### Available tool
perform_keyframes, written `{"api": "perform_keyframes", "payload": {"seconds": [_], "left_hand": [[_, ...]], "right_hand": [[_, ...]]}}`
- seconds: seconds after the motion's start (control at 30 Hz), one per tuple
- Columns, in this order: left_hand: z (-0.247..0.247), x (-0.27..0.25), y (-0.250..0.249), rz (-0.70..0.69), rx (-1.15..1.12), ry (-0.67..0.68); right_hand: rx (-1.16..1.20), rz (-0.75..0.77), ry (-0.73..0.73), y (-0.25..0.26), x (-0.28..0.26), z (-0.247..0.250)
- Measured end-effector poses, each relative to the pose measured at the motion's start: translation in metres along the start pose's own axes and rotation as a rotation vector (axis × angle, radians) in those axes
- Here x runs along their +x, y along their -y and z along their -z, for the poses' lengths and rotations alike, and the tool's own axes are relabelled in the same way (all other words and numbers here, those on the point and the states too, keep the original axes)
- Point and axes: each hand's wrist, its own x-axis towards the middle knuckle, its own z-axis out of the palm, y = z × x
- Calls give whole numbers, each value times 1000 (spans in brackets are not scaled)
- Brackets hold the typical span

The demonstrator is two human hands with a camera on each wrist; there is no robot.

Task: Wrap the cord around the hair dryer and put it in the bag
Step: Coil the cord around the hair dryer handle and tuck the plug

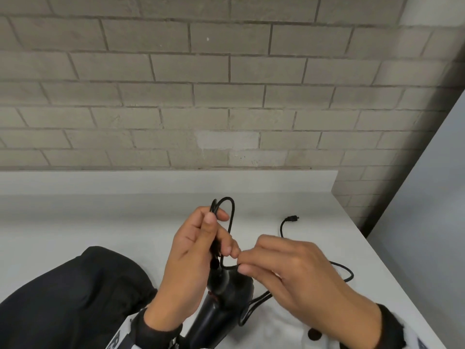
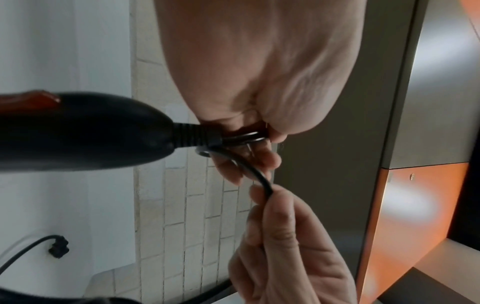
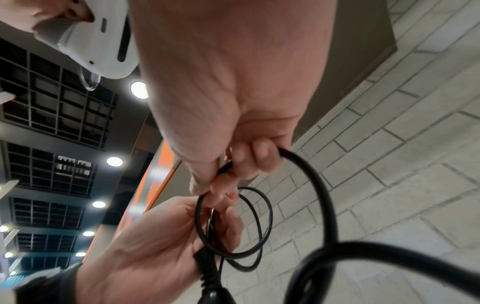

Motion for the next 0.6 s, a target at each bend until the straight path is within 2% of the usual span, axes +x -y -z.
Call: {"api": "perform_keyframes", "payload": {"seconds": [0.13,0.3,0.43,0.5,0.6], "left_hand": [[-1,-1,-1,-20,93,78],[-7,-7,-2,-14,132,202],[-8,-6,-3,92,11,207],[-7,-4,-3,143,-43,204],[-4,-1,-5,185,-84,200]], "right_hand": [[187,-7,-79,-6,10,7],[319,-2,-246,-7,20,5],[380,-97,-313,-9,24,-4],[424,-168,-216,-11,24,-6],[409,-134,16,-18,21,-8]]}}
